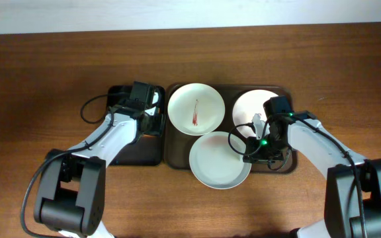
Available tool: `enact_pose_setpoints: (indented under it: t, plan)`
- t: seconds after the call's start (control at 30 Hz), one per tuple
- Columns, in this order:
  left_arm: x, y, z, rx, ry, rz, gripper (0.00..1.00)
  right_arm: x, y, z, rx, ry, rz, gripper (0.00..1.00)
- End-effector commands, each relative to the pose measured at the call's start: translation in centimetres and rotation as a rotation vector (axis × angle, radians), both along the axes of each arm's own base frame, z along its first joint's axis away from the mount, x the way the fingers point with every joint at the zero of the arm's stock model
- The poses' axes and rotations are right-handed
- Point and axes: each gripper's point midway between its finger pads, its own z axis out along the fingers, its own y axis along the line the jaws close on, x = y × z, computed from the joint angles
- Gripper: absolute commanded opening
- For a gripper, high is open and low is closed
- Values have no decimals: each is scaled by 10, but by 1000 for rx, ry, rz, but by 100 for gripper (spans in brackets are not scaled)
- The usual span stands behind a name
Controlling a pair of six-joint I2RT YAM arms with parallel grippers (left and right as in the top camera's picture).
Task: Clean dirty plates on tray and stack at the side
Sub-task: 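Return the sponge to the black tray with the left gripper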
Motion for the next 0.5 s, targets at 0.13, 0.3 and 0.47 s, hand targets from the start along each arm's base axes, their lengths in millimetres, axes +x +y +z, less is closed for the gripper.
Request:
enact_pose_setpoints:
  t: [0.13, 0.3, 0.47]
  plan:
    - [-20, -6, -8, -55, 84, -21, 60, 3, 1, 0, -8, -1, 4, 27]
    - [-31, -3, -18, -47, 114, -20, 46, 3, 1, 0, -8, -1, 4, 27]
    - [-32, -2, -18, -40, 114, -17, 0, 4, 1, -1, -8, -3, 5, 18]
